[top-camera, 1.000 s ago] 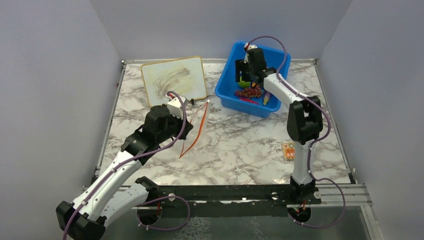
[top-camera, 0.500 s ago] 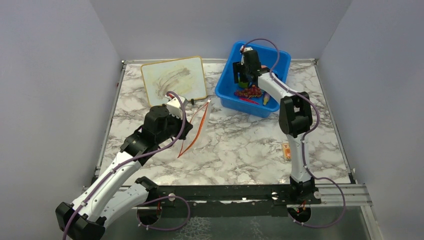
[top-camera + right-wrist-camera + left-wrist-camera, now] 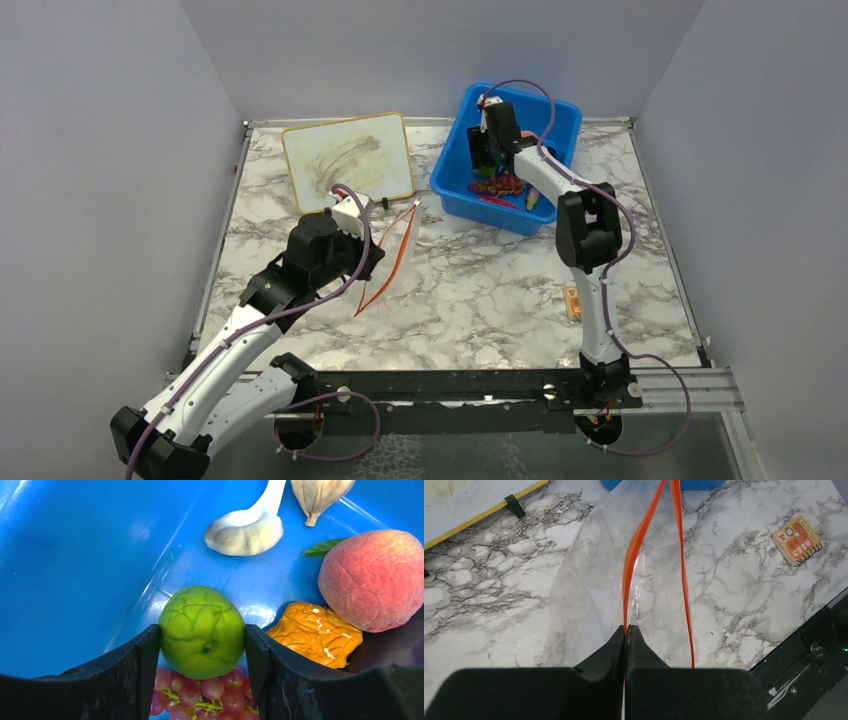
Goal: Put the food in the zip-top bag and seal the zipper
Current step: Pick up the fake vegetable from the bin.
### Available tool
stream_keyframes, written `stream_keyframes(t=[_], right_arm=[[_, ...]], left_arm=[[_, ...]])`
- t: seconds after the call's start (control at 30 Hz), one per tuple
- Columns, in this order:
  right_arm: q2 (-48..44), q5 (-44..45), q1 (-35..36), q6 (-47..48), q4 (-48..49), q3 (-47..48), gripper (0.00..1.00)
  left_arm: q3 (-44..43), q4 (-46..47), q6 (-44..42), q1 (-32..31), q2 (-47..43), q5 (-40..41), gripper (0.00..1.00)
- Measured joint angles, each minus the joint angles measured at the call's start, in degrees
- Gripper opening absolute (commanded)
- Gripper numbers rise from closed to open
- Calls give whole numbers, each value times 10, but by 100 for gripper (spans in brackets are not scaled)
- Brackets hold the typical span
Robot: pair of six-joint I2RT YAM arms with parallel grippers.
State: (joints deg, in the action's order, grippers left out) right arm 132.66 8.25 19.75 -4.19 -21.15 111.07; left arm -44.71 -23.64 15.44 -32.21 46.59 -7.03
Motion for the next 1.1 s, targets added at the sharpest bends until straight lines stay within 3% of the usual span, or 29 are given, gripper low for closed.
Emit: stream_keyframes(t=[0.2, 0.57, 1.1], right_arm=[[-1, -2, 0, 0, 3, -5, 39], [-61, -1, 0, 0, 8, -80, 32], [-309, -36, -1, -47, 19, -281, 27]], left_arm=[[2, 0, 0, 0, -4, 1, 0], [2, 0, 0, 0, -9, 8, 0], [2, 0, 22, 0, -5, 36, 0]])
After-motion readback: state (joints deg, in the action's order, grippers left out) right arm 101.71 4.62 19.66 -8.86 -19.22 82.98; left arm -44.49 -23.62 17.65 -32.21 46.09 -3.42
